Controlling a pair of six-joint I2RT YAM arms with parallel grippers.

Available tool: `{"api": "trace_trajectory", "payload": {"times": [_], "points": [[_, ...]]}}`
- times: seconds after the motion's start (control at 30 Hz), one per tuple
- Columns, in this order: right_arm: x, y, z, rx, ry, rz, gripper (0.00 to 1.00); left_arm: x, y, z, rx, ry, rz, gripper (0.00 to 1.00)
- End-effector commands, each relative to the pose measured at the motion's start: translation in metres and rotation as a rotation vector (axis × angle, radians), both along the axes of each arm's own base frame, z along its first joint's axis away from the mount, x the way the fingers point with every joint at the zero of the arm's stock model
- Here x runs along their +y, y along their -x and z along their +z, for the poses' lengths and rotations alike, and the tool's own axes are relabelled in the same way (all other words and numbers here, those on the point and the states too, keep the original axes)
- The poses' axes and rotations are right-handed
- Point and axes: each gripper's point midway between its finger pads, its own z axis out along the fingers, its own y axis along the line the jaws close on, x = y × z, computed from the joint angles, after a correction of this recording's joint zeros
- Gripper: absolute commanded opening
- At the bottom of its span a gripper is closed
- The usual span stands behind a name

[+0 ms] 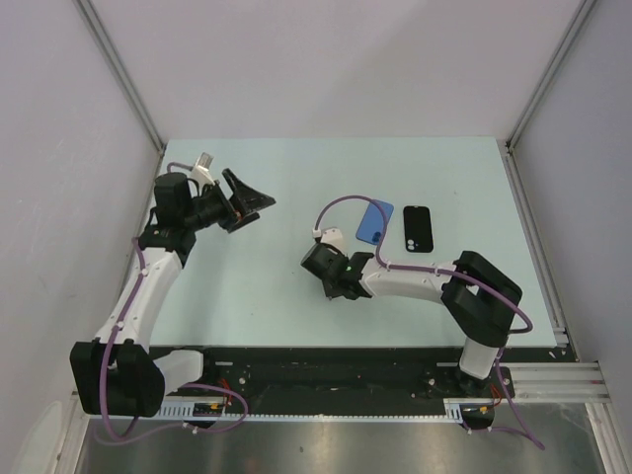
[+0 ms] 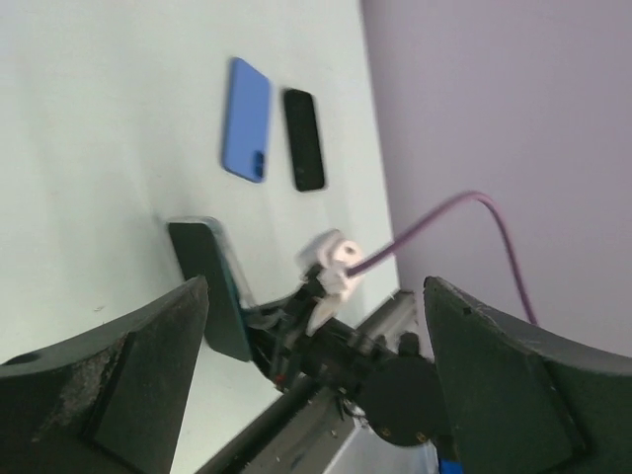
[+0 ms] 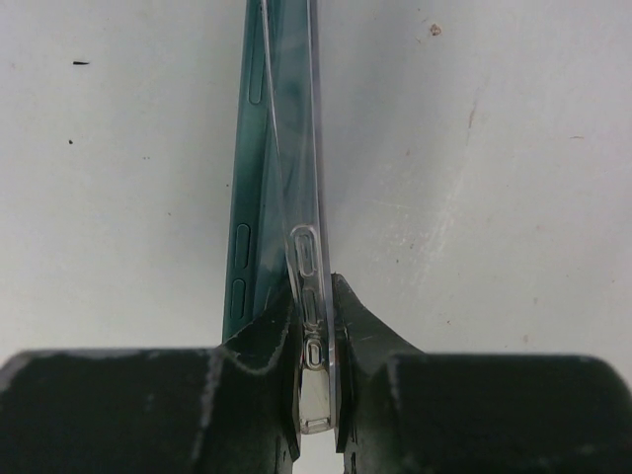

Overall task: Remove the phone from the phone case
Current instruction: Remove the phone case from the phone.

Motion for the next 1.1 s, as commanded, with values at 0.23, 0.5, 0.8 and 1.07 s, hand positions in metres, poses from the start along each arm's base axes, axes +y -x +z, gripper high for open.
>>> {"api": "trace_trajectory", "payload": {"times": [0.23, 0.5, 0.8, 1.07], "points": [[0.034, -0.002, -0.051, 0.077, -0.069, 0.007, 0.12, 0.012, 0.024, -0.125, 0.268, -0.29, 0.111, 0.89], [0.027, -0.001, -0.079, 0.141, -0.047, -0.013, 0.2, -0.027, 0.037, -0.167, 0.33, -0.246, 0.003, 0.87], [0.031, 0.001, -0.095, 0.186, -0.07, -0.012, 0.32, -0.053, 0.032, -0.171, 0.301, -0.23, -0.072, 0.87], [0.034, 0.002, -0.1, 0.213, -0.096, -0.004, 0.33, -0.073, 0.039, -0.177, 0.291, -0.246, -0.141, 0.86]]}}
